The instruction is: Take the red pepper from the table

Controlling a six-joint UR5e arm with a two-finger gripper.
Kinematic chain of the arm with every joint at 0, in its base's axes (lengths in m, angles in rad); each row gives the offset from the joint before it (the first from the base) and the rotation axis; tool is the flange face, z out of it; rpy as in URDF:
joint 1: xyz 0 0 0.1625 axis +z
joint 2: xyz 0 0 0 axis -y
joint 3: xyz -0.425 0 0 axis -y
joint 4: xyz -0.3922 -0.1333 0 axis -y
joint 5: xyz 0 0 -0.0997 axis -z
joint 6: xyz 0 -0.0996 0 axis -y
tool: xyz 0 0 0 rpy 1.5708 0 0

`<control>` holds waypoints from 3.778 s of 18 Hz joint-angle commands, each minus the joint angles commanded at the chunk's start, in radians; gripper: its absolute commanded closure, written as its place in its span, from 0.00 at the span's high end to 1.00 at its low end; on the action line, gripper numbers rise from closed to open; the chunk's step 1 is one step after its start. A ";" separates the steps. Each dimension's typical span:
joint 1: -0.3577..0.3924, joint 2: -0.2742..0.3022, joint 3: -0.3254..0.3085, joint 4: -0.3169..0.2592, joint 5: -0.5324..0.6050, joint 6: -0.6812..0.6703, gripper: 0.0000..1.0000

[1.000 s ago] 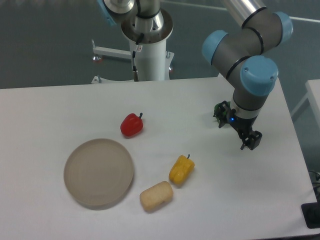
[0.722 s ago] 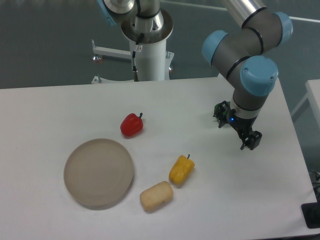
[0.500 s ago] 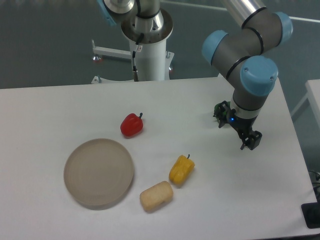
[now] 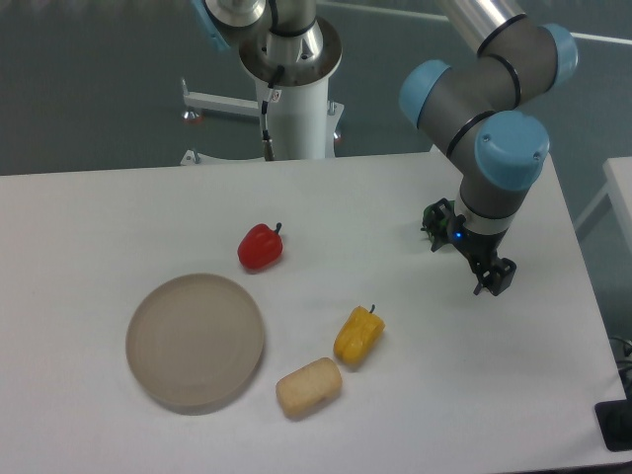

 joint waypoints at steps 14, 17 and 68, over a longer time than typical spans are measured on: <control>-0.212 0.213 -0.313 0.006 0.009 -0.256 1.00; -0.264 0.207 -0.348 0.012 0.008 -0.388 1.00; -0.009 0.031 -0.002 0.034 -0.009 -0.174 0.26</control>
